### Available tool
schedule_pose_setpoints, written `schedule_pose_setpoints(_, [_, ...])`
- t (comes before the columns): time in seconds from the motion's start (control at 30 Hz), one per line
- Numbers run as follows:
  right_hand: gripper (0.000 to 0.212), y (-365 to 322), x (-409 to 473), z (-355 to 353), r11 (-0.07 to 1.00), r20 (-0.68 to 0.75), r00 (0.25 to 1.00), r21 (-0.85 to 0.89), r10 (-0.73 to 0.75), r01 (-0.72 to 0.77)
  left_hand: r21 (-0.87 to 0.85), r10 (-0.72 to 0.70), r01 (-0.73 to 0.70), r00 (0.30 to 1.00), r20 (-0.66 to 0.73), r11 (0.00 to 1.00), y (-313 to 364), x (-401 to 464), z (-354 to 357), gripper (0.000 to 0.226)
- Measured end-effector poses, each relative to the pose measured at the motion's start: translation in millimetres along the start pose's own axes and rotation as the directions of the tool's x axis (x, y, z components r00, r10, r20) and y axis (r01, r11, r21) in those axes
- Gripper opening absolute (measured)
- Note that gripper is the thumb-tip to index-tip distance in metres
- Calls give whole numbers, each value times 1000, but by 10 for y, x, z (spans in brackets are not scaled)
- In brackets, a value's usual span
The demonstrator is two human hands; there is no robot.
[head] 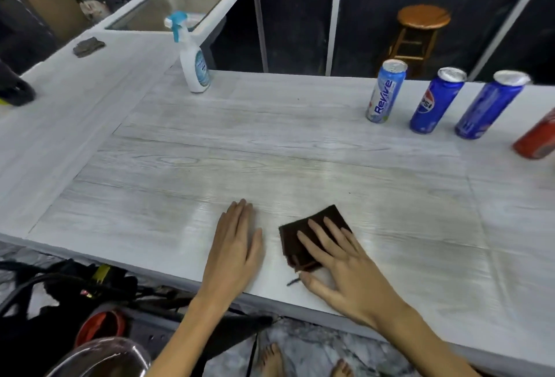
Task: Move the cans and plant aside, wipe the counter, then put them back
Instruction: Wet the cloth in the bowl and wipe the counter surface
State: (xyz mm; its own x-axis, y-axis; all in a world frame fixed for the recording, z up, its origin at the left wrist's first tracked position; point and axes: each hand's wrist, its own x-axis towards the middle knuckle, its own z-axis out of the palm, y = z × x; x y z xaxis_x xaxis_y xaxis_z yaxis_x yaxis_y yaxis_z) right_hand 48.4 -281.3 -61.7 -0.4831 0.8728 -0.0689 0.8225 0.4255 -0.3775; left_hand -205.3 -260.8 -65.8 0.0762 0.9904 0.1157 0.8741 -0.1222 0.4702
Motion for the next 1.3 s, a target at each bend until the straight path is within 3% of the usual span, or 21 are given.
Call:
schedule_pose_setpoints(0.17, [74, 777, -354, -359, 972, -52, 973, -69, 223, -226, -40, 20, -20, 1000, 3, 999, 225, -29, 178, 63])
schedule_pose_setpoints(0.3, [75, 702, -34, -389, 942, -73, 939, 23, 337, -336, -67, 154, -155, 988, -12, 986, 491, -38, 339, 58])
schedule_pose_setpoints(0.53, [68, 563, -1107, -108, 982, -91, 979, 79, 181, -174, -111, 190, -191, 982, -19, 975, 904, -66, 615, 57])
schedule_pose_setpoints(0.67, [66, 1053, -1617, -302, 944, -125, 936, 27, 329, -329, -128, 189, -188, 982, -3, 974, 1029, -76, 619, 60])
schedule_pose_setpoints(0.83, [73, 1236, -1058, -533, 890, -169, 874, 67, 456, -451, -98, 212, -209, 977, 22, 973, 1075, -73, 617, 59])
schedule_pose_setpoints(0.93, [70, 1019, -924, -408, 918, -158, 904, 102, 396, -384, -98, 225, -221, 974, 29, 970, 1149, -41, 682, 56])
schedule_pose_setpoints(1.1, [68, 904, -1569, -176, 971, -159, 958, 50, 238, -233, -137, 243, -231, 967, 71, 963, 1272, 29, 789, 50])
schedule_pose_setpoints(1.3, [77, 1614, -1462, -548, 883, -179, 869, 4, 462, -469, -130, 236, -226, 969, 69, 965, 1251, 30, 789, 49])
